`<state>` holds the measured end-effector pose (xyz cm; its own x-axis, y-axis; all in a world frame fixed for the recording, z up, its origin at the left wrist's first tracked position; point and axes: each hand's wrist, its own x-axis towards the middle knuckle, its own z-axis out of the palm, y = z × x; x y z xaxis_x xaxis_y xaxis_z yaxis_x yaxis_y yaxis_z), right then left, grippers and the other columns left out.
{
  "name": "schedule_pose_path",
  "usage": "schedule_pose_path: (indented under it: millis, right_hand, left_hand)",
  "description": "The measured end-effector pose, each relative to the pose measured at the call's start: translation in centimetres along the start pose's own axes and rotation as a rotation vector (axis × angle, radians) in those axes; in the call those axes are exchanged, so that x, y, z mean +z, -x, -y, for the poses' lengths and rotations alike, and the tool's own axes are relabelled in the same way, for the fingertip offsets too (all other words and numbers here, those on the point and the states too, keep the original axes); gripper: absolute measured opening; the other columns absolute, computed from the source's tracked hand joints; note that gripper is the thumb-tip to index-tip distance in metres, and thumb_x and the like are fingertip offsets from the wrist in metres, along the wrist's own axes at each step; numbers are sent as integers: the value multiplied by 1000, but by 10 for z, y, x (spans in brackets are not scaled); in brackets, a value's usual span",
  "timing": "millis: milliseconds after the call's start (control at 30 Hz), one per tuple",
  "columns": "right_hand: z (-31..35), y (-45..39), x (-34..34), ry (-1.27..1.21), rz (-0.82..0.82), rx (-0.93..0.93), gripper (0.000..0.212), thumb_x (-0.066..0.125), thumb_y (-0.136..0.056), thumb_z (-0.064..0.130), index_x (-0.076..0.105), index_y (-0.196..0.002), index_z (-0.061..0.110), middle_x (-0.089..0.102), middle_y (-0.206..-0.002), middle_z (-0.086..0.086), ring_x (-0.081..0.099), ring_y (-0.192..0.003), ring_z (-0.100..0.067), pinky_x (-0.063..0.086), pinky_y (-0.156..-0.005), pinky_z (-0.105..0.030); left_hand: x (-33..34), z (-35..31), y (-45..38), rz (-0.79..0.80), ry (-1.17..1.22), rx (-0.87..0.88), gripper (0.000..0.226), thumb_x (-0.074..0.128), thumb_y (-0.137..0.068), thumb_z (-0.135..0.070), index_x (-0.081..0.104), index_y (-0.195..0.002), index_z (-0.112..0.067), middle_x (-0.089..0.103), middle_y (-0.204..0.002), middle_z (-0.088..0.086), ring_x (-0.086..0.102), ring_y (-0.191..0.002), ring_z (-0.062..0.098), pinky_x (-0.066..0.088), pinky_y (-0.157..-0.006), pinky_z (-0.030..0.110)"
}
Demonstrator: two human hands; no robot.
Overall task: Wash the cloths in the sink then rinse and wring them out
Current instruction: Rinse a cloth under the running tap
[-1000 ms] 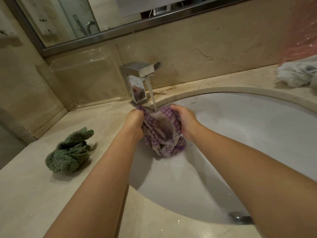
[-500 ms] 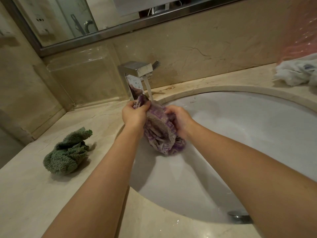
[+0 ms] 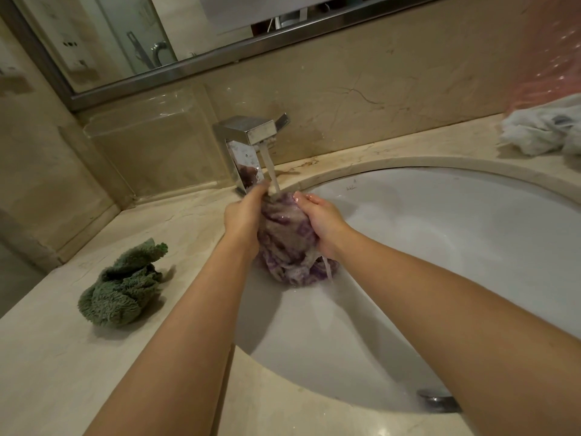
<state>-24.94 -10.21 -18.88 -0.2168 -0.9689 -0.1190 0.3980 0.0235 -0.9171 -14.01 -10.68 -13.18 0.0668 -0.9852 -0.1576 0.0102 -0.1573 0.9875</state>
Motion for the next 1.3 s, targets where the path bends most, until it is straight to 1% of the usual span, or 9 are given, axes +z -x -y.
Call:
schedule_pose_path:
  millis: [167, 300, 467, 567, 767, 933, 1067, 1167, 1300]
  right_hand:
    - [5, -3, -7, -137, -86, -14, 15, 57, -97, 21, 63, -106, 12, 70, -100, -14, 67, -98, -31, 52, -94, -48]
    - [7, -5, -15, -127, -156, -58, 15, 52, -100, 22, 62, -90, 17, 68, -94, -9, 66, -98, -29, 54, -91, -44]
    - [7, -5, -14, -131, -128, -38, 12, 58, -96, 24, 65, -101, 15, 70, -106, -13, 68, -99, -29, 54, -91, -45]
    - [3, -5, -8, -126, -83, -15, 26, 65, -92, 26, 66, -112, 10, 71, -107, -14, 68, -100, -29, 54, -93, -45]
    - [2, -1, -7, -93, 11, 0, 30, 73, -84, 26, 69, -107, 8, 72, -105, -15, 69, -100, -30, 54, -93, -45]
    - [4, 0, -7, -82, -9, 2, 20, 71, -85, 17, 69, -104, 12, 71, -106, -14, 68, -100, -30, 53, -94, -44]
    - [6, 8, -5, 40, 51, 129, 43, 50, -97, 44, 68, -107, 6, 70, -100, -9, 65, -90, -21, 53, -81, -33]
    - [3, 10, -5, 259, 152, 215, 70, 38, -90, 69, 67, -99, 5, 67, -103, -12, 61, -101, -29, 45, -97, -39]
    - [-1, 11, -3, 387, 247, 178, 63, 60, -79, 64, 65, -115, 13, 67, -117, -6, 58, -112, -26, 38, -107, -45]
  left_hand:
    - [0, 3, 10, 258, -378, -216, 27, 71, -85, -36, 68, -93, -10, 72, -94, 9, 67, -87, 21, 54, -86, 33]
    - [0, 2, 10, 344, -269, -280, 27, 60, -94, -35, 66, -94, -9, 72, -87, 8, 67, -81, 20, 53, -70, 30]
    - [0, 4, 0, 226, -98, -172, 28, 54, -97, -35, 67, -100, -10, 71, -86, 7, 68, -79, 20, 53, -71, 30]
    - [1, 0, -1, 139, -3, -123, 30, 53, -98, -37, 65, -90, -11, 71, -80, 7, 67, -71, 19, 53, -65, 30]
    - [-4, -2, 0, 184, -5, -63, 35, 71, -82, -43, 70, -98, -12, 75, -87, 7, 72, -74, 17, 53, -63, 27]
    - [-5, 1, -2, 92, 68, -35, 34, 78, -79, -16, 66, -110, -13, 73, -92, 5, 68, -77, 16, 54, -67, 27]
    - [-5, -2, -5, 90, 271, -41, 14, 74, -84, -17, 63, -91, -15, 72, -88, 6, 68, -74, 18, 57, -75, 34]
    - [-6, -3, -6, 37, 324, -1, 16, 71, -86, -25, 59, -78, -18, 70, -83, 4, 67, -78, 20, 55, -85, 41]
    - [-11, -3, -10, -37, 371, 72, 19, 70, -87, -32, 63, -88, -14, 71, -99, 10, 69, -93, 24, 53, -94, 46]
